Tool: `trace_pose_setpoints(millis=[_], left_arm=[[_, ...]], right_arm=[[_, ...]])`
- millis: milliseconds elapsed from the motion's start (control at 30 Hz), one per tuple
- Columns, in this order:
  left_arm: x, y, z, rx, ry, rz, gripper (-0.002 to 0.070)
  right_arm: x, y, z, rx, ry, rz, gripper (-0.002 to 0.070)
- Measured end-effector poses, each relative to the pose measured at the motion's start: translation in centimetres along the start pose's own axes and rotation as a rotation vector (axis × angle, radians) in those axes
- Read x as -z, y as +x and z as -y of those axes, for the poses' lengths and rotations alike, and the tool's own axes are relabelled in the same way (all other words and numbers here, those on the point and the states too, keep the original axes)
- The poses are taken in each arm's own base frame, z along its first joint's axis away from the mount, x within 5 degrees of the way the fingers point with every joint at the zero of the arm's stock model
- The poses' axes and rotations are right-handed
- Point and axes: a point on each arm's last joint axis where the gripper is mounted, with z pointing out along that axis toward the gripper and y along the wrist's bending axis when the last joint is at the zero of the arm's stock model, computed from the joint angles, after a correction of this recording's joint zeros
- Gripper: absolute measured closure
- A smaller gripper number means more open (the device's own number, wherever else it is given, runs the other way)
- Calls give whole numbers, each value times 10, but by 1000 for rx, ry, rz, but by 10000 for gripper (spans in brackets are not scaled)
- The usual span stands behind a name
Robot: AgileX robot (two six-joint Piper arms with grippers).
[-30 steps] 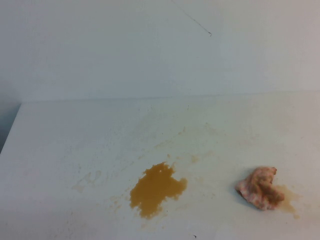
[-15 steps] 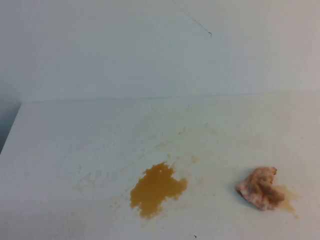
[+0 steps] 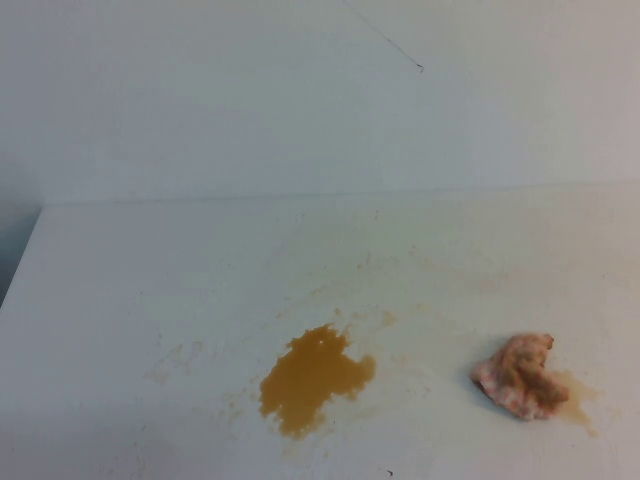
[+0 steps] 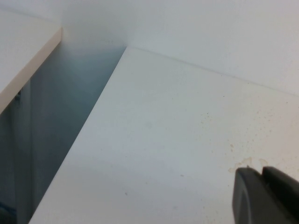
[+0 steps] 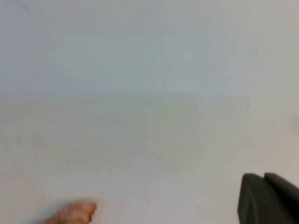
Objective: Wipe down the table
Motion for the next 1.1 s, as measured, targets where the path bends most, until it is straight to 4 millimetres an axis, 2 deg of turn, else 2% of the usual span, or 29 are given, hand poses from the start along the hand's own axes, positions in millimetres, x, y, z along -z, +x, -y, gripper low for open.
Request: trace_pose_setpoints(millis=[133,267,433,667,733,900,967,1100], left_arm=[[0,0,0,0,0,0,675],[0,0,0,0,0,0,675],[0,0,0,0,0,0,675],[0,0,0,0,0,0,675],[0,0,0,0,0,0,675],[0,0,0,0,0,0,675],[0,0,0,0,0,0,675],[0,0,0,0,0,0,675]], right_arm=[[-20,-17,-8,48,-74,-134,678],[-34,-25,-23,-21,-187,-160,678],[-60,-18,-40,50,-315,-254,678],[-104,-11,-63,155,-457,-496,666],[-115,-11,-72,175,-491,-550,622],[-146,-6,-95,213,-551,-657,422],[-157,-2,-102,214,-561,-693,380],[-182,9,-111,202,-542,-775,353]])
